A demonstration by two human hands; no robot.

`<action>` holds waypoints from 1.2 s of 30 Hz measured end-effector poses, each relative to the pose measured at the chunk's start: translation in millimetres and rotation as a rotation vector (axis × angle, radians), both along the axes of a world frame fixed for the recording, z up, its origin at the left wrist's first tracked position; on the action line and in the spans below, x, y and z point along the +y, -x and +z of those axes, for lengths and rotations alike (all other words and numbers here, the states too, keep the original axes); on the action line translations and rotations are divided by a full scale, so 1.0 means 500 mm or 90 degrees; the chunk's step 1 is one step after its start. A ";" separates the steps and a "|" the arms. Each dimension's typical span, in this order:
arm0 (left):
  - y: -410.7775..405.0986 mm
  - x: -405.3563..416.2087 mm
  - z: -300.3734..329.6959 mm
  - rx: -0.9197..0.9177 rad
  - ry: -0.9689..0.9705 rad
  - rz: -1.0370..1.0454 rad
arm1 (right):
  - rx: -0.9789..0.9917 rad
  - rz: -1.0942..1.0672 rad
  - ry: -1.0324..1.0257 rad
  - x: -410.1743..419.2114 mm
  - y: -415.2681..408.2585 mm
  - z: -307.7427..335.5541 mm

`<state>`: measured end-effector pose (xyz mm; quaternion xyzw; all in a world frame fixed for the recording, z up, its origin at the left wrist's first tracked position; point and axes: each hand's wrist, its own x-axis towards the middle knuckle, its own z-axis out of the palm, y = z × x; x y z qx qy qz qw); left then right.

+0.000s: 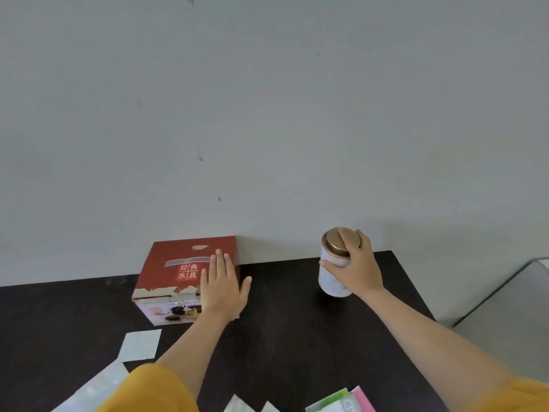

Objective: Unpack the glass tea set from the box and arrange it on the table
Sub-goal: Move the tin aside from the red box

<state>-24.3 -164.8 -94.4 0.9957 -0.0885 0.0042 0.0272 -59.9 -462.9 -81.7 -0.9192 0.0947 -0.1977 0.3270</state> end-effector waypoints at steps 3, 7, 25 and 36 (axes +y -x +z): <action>-0.001 -0.002 -0.011 -0.025 0.007 0.014 | 0.023 -0.026 -0.013 -0.072 0.003 -0.039; -0.003 -0.006 -0.021 -0.049 0.006 0.034 | 0.038 -0.041 -0.014 -0.140 -0.008 -0.071; -0.004 -0.014 -0.036 -0.084 -0.010 0.077 | 0.050 -0.130 0.064 -0.244 -0.064 -0.091; 0.000 -0.011 -0.026 -0.053 0.017 0.028 | 0.108 -0.108 0.174 -0.171 -0.011 -0.013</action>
